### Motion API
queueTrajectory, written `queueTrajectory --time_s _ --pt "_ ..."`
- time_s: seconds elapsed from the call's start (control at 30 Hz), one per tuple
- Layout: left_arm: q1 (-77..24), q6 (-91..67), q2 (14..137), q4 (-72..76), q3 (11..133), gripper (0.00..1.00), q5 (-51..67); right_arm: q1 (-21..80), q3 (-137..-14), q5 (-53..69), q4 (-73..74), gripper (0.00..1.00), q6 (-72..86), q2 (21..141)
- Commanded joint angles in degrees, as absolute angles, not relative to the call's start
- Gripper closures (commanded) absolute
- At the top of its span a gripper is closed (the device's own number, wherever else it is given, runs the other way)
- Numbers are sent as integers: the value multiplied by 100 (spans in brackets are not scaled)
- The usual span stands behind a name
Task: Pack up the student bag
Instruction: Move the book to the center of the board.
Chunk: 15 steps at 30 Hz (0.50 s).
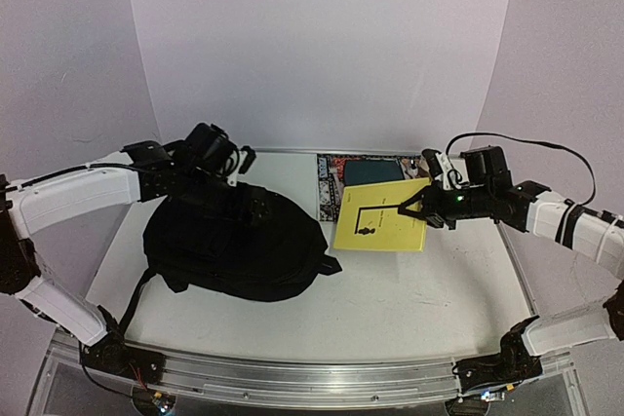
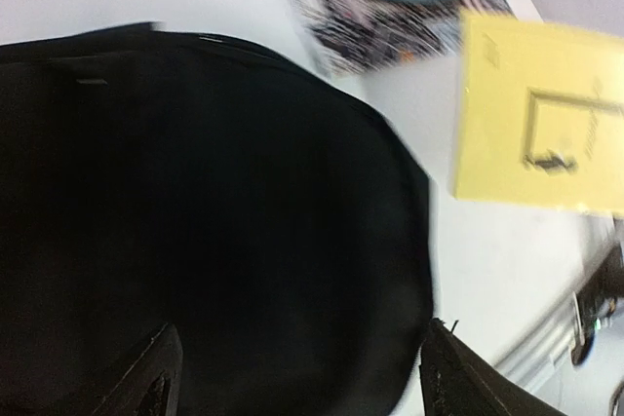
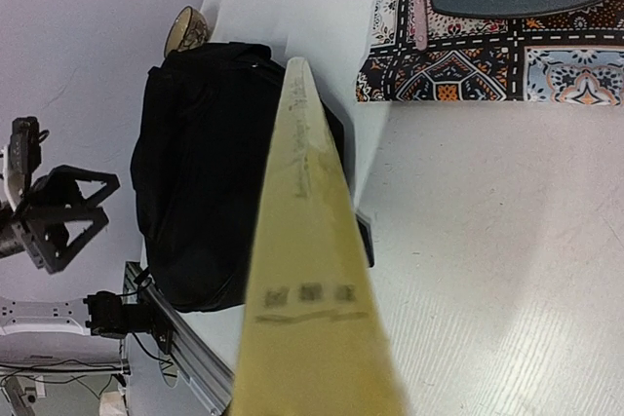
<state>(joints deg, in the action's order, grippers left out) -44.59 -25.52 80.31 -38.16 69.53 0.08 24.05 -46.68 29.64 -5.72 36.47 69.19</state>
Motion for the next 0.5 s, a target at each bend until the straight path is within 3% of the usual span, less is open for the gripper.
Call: queueTrajectory --time_s 0.0,0.3,0.47 --pt "-5343 -2687 8708 -3909 7632 17 -147 2404 -4801 2908 -701 100 3370 6532" --pt "-5829 -2558 10219 -5129 8662 21 -1157 2401 -4733 2977 -658 100 3355 6405" --pt "-5867 -2479 10627 -5298 8864 27 -1034 2404 -4720 2970 -659 100 3346 6391"
